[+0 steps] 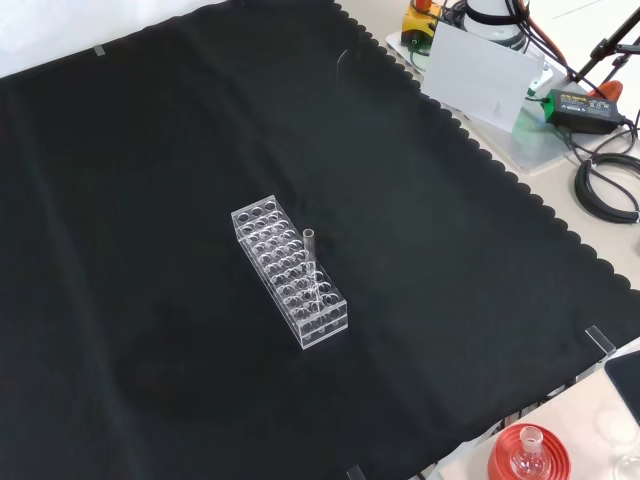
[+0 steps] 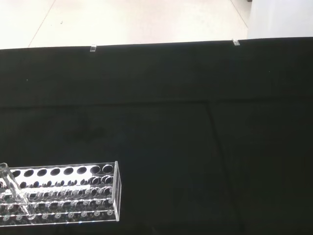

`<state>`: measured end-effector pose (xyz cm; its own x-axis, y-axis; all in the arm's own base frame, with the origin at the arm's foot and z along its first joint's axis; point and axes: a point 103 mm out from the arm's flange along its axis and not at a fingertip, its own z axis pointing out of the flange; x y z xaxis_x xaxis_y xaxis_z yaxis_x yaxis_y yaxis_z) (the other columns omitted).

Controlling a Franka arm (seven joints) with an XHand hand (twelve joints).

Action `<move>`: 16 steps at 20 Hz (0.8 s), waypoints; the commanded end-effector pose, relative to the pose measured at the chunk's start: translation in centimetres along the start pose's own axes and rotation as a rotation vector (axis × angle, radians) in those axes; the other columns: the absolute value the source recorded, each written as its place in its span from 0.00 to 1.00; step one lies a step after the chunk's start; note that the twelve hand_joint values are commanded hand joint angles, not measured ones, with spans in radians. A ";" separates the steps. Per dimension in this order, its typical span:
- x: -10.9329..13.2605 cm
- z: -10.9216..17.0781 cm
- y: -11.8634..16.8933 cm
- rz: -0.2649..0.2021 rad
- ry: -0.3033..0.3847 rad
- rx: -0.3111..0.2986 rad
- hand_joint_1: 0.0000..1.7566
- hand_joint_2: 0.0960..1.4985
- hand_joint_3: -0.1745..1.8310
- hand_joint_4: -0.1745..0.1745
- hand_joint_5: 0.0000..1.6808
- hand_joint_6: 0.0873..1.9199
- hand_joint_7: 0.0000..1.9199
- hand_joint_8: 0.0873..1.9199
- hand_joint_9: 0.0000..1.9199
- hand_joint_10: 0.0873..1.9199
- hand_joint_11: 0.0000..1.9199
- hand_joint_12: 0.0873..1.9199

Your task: Pick up the test tube.

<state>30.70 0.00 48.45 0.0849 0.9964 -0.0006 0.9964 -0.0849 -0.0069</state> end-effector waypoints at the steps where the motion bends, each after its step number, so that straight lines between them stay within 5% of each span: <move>1: -4.5 -3.0 -4.2 0.128 -0.094 -0.045 0.40 0.43 0.38 0.52 0.14 0.18 0.12 0.36 0.09 0.44 0.00 0.72; 5: -5.0 -3.3 -4.5 0.144 -0.102 -0.051 0.35 0.49 0.34 0.47 0.15 0.08 0.10 0.34 0.07 0.44 0.00 0.70; 16: -5.2 -3.4 -4.5 0.135 -0.092 -0.053 0.35 0.49 0.34 0.47 0.15 0.07 0.10 0.34 0.07 0.44 0.00 0.70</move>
<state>26.84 -3.53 51.75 0.1776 0.9815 -0.0718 0.9831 -0.1736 0.0587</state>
